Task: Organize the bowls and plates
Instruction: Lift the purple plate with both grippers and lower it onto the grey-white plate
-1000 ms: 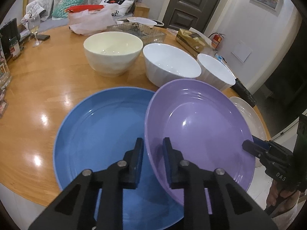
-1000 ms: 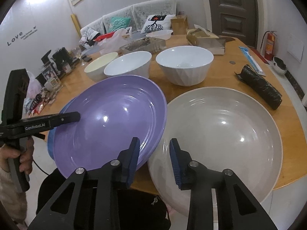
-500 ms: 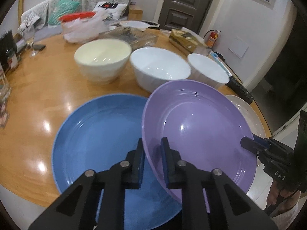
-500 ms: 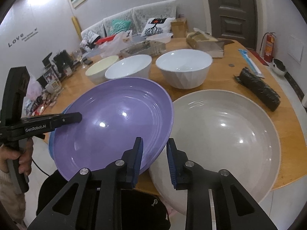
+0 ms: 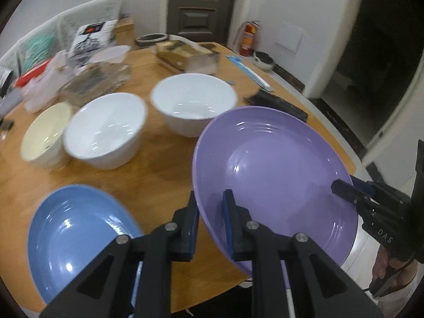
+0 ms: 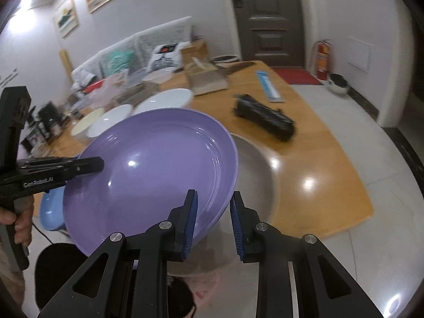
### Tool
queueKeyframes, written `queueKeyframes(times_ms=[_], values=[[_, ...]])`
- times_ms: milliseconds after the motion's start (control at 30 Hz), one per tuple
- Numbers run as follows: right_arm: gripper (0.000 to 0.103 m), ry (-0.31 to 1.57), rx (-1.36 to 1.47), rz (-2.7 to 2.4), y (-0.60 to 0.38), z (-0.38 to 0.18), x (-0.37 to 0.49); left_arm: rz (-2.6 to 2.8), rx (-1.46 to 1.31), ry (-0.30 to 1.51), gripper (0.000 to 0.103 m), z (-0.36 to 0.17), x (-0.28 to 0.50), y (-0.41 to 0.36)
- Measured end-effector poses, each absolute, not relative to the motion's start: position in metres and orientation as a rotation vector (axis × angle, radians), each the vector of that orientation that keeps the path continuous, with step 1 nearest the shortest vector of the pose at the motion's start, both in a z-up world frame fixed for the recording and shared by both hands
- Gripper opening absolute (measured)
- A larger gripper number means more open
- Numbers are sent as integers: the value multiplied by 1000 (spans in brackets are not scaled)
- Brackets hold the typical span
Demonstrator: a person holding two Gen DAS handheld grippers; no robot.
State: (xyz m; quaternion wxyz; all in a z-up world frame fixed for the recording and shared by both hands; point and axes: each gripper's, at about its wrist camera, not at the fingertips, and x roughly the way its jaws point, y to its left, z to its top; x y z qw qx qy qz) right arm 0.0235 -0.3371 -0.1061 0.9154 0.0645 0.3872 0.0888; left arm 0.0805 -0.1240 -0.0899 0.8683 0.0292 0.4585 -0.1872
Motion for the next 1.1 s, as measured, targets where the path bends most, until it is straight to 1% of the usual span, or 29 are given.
queueKeyframes(times_ms=[167, 367, 767, 1100], values=[[20, 815, 126, 148, -350, -113, 24, -393, 145, 987, 18, -101, 87, -148], [20, 829, 109, 141, -345, -116, 26, -366, 224, 1002, 21, -112, 88, -155], [24, 837, 70, 113, -340, -118, 32, -337, 313, 995, 21, -121, 91, -164], [24, 852, 70, 103, -342, -119, 31, -331, 342, 983, 22, -122, 90, -166]])
